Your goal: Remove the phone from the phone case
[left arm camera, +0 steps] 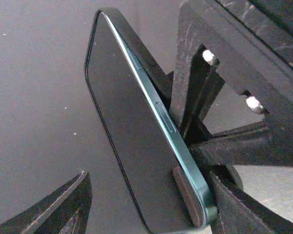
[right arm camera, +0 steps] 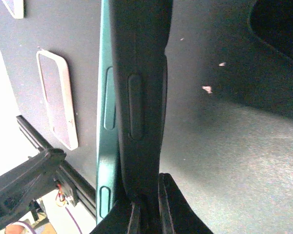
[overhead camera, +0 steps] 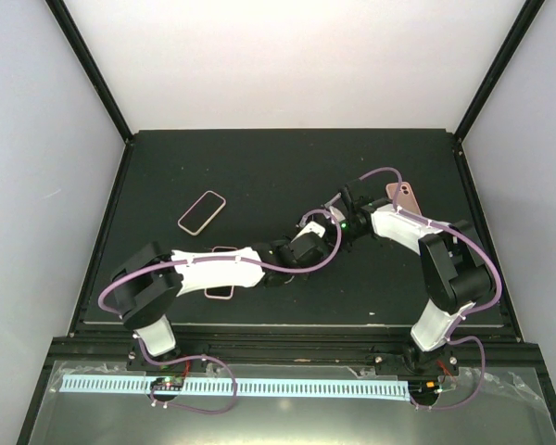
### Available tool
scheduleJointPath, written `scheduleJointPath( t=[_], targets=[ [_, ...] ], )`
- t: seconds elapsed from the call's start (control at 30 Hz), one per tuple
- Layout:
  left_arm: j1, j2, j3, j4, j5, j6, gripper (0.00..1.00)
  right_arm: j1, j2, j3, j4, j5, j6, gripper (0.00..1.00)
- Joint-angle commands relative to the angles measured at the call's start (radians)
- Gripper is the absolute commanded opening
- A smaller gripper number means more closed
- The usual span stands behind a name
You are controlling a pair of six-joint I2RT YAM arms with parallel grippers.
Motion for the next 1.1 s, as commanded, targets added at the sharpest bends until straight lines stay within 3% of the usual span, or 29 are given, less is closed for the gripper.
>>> scheduleJointPath(
  t=[0.0, 0.2, 0.63, 1.07],
  targets=[
    [0.017, 0.06, 0.046, -0.09, -0.173, 0.091, 0.66, 0.006, -0.025, -0.011, -0.003, -0.169, 0.016, 0.01],
    [0.016, 0.111, 0.09, -0.121, -0.224, 0.125, 0.61, 0.005, -0.051, -0.026, 0.021, -0.22, 0.025, 0.01],
    [0.016, 0.033, 0.104, -0.208, -0.266, 0.087, 0.02, -0.024, -0.075, -0.027, -0.017, -0.046, -0.096, 0.01],
    [0.053, -0.187, 0.049, -0.14, -0.164, 0.043, 0.01, -0.023, -0.082, 0.019, -0.072, 0.293, -0.256, 0.01]
  ],
)
